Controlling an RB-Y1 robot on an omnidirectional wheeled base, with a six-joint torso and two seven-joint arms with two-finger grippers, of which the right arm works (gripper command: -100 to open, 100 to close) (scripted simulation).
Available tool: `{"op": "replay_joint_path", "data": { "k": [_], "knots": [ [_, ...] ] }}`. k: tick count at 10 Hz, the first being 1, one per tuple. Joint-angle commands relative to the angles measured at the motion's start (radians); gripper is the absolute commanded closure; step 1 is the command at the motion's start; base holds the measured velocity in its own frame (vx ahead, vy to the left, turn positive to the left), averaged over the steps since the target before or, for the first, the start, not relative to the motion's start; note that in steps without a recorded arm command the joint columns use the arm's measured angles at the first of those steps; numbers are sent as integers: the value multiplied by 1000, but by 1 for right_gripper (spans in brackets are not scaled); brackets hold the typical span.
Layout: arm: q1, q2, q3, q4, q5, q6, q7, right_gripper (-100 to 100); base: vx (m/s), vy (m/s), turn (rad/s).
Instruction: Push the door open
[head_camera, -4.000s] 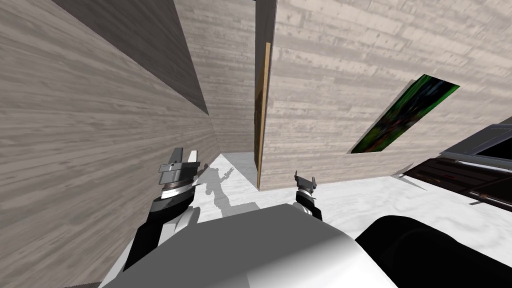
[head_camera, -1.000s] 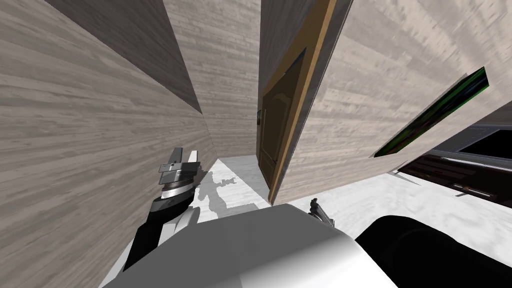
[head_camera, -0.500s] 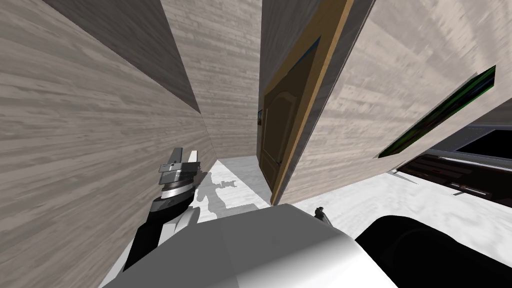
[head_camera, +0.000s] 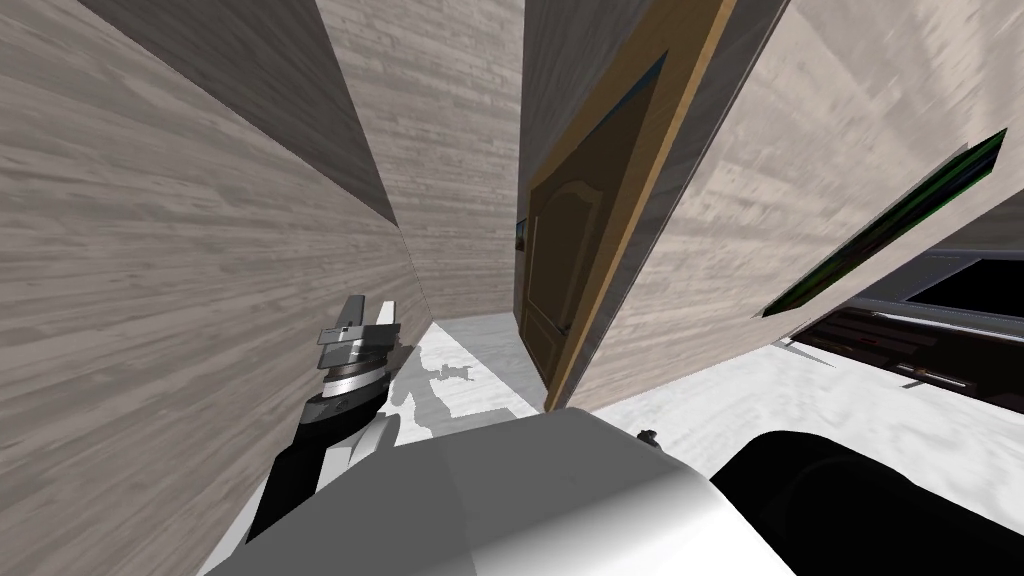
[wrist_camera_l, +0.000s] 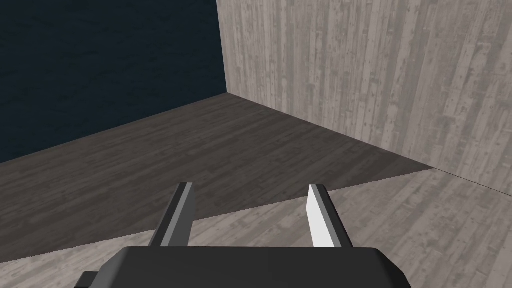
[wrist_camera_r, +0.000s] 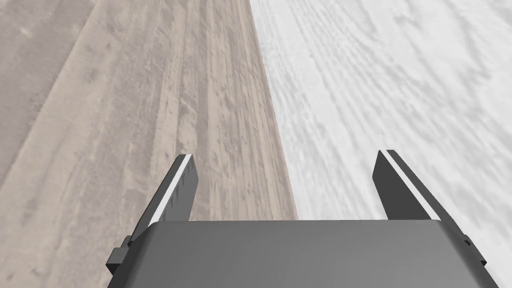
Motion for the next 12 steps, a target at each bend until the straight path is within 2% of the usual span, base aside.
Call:
{"op": "replay_joint_path", "data": {
  "k": [1,12],
  "knots": [
    [-4,-3,-3,24,-31,-8,-22,-100,91,37,-21],
    [-5,-1,-15,140,-236,-67,-139,-100,91,43,-24]
  ]
}}
